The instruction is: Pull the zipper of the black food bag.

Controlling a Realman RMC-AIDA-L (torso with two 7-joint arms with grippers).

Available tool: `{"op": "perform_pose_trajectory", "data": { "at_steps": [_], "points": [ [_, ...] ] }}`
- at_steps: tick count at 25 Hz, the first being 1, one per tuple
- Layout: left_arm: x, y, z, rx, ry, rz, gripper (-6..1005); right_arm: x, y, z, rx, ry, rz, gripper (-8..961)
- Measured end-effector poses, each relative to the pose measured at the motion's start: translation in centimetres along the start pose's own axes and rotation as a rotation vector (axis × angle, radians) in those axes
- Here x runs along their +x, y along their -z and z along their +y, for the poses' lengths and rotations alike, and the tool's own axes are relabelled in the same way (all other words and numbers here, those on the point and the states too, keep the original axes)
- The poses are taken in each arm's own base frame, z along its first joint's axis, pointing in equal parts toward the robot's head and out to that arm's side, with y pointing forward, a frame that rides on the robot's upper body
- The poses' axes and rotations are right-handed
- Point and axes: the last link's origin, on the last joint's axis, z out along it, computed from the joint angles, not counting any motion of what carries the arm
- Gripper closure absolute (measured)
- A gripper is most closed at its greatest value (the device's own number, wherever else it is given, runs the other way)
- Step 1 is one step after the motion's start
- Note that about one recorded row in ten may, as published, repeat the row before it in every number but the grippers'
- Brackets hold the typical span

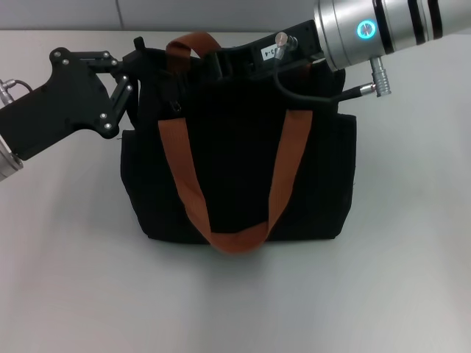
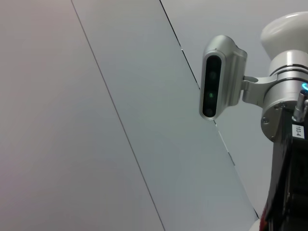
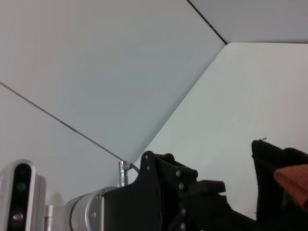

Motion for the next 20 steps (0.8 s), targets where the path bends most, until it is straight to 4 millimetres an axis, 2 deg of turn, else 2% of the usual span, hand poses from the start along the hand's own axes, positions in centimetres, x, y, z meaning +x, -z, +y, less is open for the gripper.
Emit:
{"op": "perform_pose_trajectory", "data": {
  "at_steps": [20],
  "points": [
    [0.1,-0.23,0.22,-0.009,0.006,0.012,973,-0.5,-0.88,-0.12,0.057,0.039,0.023,680]
  ]
}}
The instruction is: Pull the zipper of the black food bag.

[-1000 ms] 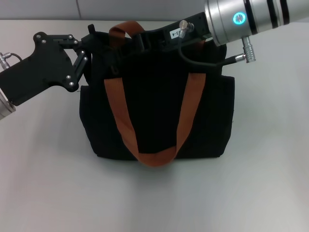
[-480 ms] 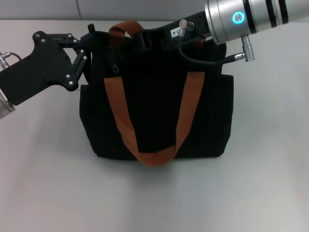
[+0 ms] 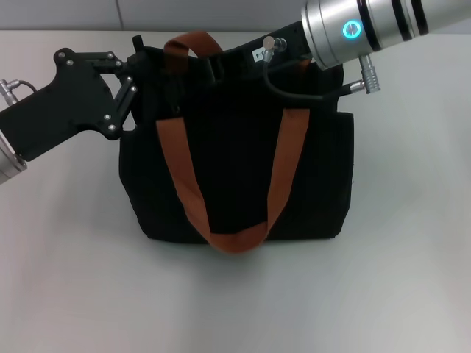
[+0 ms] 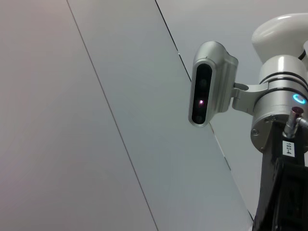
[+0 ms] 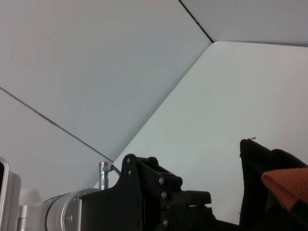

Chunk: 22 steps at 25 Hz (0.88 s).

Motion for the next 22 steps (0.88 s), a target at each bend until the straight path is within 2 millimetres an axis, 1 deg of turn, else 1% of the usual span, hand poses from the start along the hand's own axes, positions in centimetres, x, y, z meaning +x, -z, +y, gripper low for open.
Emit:
{"op": "perform_pose_trajectory", "data": {
  "at_steps": [11,19,22],
  "points": [
    [0.0,-0.05,0.01,0.0,0.002,0.002,973,0.03,-0.31,0.27,-0.004,0.021,0.012,822],
    [0.01,-0.08,0.0,0.0,0.001,0.002,972,-0.01,-0.54,0.44,-0.001,0.033,0.024,803],
    [0.01,-0.04,-0.11,0.005,0.0,0.001,972,0.14,-0.34,0.56,-0.016,0.028,0.028,779]
  ]
}}
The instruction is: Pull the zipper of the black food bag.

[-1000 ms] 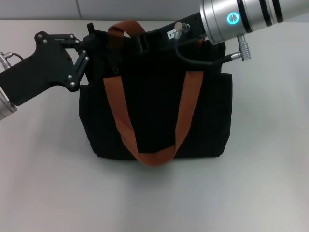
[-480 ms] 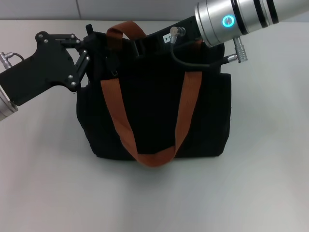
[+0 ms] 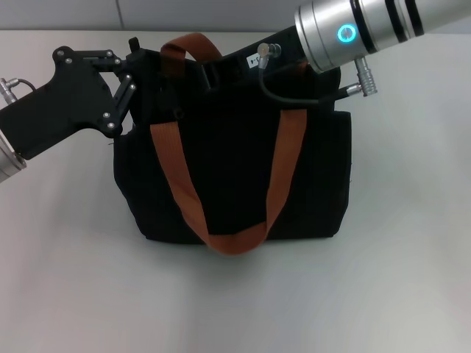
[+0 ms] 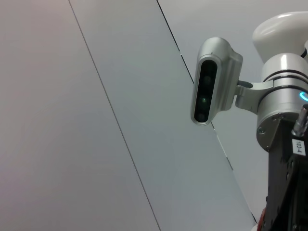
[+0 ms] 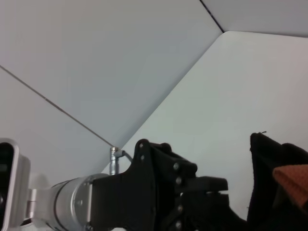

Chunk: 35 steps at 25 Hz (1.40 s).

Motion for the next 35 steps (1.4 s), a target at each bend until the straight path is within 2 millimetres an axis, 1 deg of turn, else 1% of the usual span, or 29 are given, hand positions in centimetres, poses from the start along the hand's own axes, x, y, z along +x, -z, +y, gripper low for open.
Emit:
{"op": "perform_pose_trajectory", "data": {
  "at_steps": [8,13,19,24,35],
  "points": [
    [-0.02,0.03,-0.05,0.002,-0.001,-0.002,972,0.16,-0.01,-0.2,0.008,-0.002,0.004,716],
    [-0.04,0.14,-0.02,0.004,0.001,-0.003,972,0.09,0.04,-0.18,0.011,0.003,0.001,732],
    [-0.05,0.16,0.1,0.002,0.003,-0.002,972,0.08,-0.16,-0.01,0.013,0.034,0.015,822],
    [-0.06,0.14,0.13,0.002,0.004,-0.001,972,0.03,-0.44,0.09,0.028,0.052,0.034,950],
    [-0.08,0.36,0.1,0.013,0.006,-0.002,973,-0.23,0.28,0.18,0.084,0.064,0.039,954]
  ]
}}
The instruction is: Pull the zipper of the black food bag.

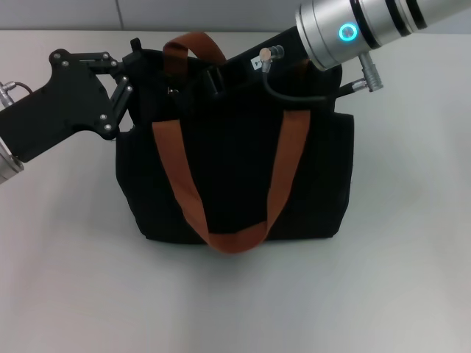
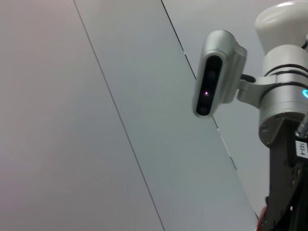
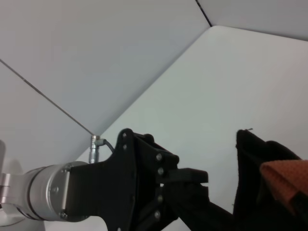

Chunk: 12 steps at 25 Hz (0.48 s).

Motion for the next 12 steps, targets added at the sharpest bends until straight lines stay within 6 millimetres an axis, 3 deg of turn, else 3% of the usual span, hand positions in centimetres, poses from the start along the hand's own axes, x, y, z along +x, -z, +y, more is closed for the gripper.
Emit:
{"op": "perform_pose_trajectory", "data": {
  "at_steps": [12],
  "points": [
    [0.02,0.1,-0.09,0.008,0.0,0.002,972,0.05,0.92,-0.25,0.052,-0.016,-0.006,953]
  ]
}}
